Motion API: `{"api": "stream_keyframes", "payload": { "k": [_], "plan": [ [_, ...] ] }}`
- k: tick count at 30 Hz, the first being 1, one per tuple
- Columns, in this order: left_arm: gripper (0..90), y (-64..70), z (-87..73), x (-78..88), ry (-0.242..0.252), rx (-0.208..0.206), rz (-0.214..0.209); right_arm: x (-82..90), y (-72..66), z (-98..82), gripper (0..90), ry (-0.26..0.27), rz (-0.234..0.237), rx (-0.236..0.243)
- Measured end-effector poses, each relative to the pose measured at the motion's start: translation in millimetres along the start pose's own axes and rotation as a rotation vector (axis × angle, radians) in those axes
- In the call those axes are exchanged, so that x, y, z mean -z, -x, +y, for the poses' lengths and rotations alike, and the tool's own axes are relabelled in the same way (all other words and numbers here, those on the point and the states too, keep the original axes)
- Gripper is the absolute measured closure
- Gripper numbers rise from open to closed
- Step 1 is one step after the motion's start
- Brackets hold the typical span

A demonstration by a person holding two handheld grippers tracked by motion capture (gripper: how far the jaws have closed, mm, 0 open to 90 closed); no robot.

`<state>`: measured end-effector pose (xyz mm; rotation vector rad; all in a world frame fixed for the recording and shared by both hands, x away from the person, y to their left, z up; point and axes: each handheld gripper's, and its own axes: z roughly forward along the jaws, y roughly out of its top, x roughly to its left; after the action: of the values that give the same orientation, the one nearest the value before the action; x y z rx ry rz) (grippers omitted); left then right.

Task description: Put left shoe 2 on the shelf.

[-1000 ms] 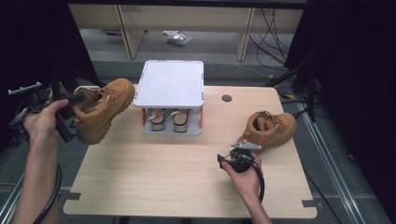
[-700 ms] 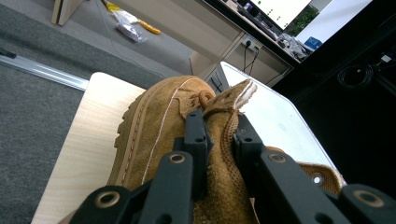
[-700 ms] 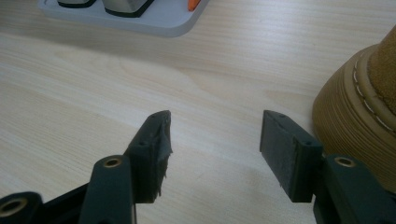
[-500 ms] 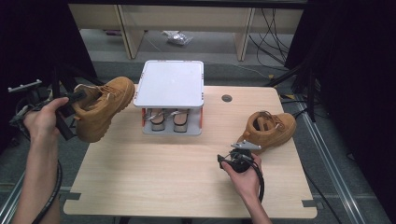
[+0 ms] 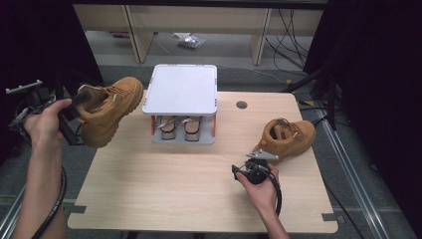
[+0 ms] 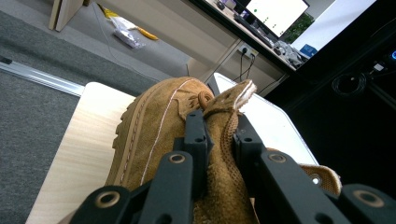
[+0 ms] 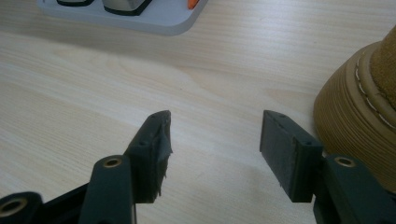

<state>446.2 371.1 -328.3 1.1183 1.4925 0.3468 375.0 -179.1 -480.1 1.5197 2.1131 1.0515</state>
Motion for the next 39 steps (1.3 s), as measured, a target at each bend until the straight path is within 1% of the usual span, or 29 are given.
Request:
{"api": "stream_keyframes", "payload": {
  "k": [1,2,3,4,5,7,8,9,12,14,15,17,19,20,21,23,28,32,36,37,39],
  "plan": [
    [80.1,0.3,0.2,-0.1,-0.002,-0.001,-0.001,-0.2,0.2,0.0,44.1,0.000,0.000,0.000],
    [80.1,0.4,0.6,-0.3,-0.003,-0.001,-0.002,0.1,-1.9,-0.3,44.1,-0.010,-0.001,-0.028],
    [80.1,0.4,0.8,-0.6,-0.004,-0.002,-0.002,0.0,-2.5,-0.5,44.1,-0.012,0.000,-0.033],
    [80.1,0.6,1.0,-0.9,-0.007,-0.004,0.000,-0.2,0.1,-0.3,44.1,-0.003,-0.008,0.003],
    [80.1,1.1,1.1,-1.6,-0.003,0.001,0.003,-0.4,0.1,-0.4,44.1,-0.003,-0.007,0.004],
    [80.2,1.3,1.4,-2.1,-0.006,-0.003,-0.002,-0.6,0.2,-0.5,44.1,-0.001,-0.008,0.008],
    [80.2,1.6,1.6,-2.3,-0.007,-0.004,-0.003,-1.0,-0.7,-0.6,44.1,-0.004,0.002,-0.006],
    [80.2,1.8,1.8,-2.5,-0.007,-0.004,-0.002,-0.4,-0.1,-0.5,44.1,-0.003,-0.010,0.005],
    [80.2,3.3,2.6,-4.2,-0.004,0.003,-0.003,-1.4,-0.3,-0.7,44.1,-0.003,0.005,-0.005],
    [80.3,3.5,3.2,-4.8,-0.007,-0.005,-0.009,-1.4,-0.3,-0.6,44.1,-0.002,0.002,-0.004],
    [80.3,4.4,3.2,-5.1,-0.006,0.002,-0.006,-1.2,-0.2,-0.6,44.1,-0.004,0.003,-0.002],
    [80.5,5.0,3.3,-5.8,-0.002,0.000,-0.007,-1.3,-0.2,-0.7,44.1,-0.003,0.002,-0.005],
    [80.6,5.8,3.5,-6.8,0.004,0.009,-0.008,-0.7,0.6,-0.8,44.1,-0.002,0.000,-0.006],
    [80.6,6.0,3.7,-7.1,0.003,0.008,-0.008,-0.8,0.7,-0.8,44.1,-0.002,-0.006,-0.005],
    [80.7,5.2,4.1,-7.1,-0.001,-0.002,-0.013,-0.8,0.8,-0.8,44.1,-0.002,-0.004,-0.006],
    [80.7,6.2,4.1,-7.3,-0.001,0.006,-0.011,-0.7,0.7,-0.7,44.1,-0.003,-0.005,-0.007],
    [80.8,6.3,5.3,-8.7,0.004,0.000,-0.015,-1.3,0.4,-1.0,44.1,-0.002,-0.005,-0.006],
    [80.8,6.9,6.4,-9.4,0.006,0.012,-0.016,-1.8,0.5,-1.1,44.1,-0.002,-0.004,-0.004],
    [80.8,7.3,8.1,-8.8,0.004,0.002,-0.018,-1.7,0.4,-1.1,44.1,-0.001,-0.003,-0.003],
    [80.7,8.0,8.7,-9.0,0.011,0.009,-0.017,-1.8,0.4,-1.0,44.1,-0.001,-0.004,-0.003],
    [80.7,8.4,9.6,-8.8,0.011,0.009,-0.020,-1.8,0.4,-1.1,44.1,0.000,-0.004,-0.004]
  ]
}}
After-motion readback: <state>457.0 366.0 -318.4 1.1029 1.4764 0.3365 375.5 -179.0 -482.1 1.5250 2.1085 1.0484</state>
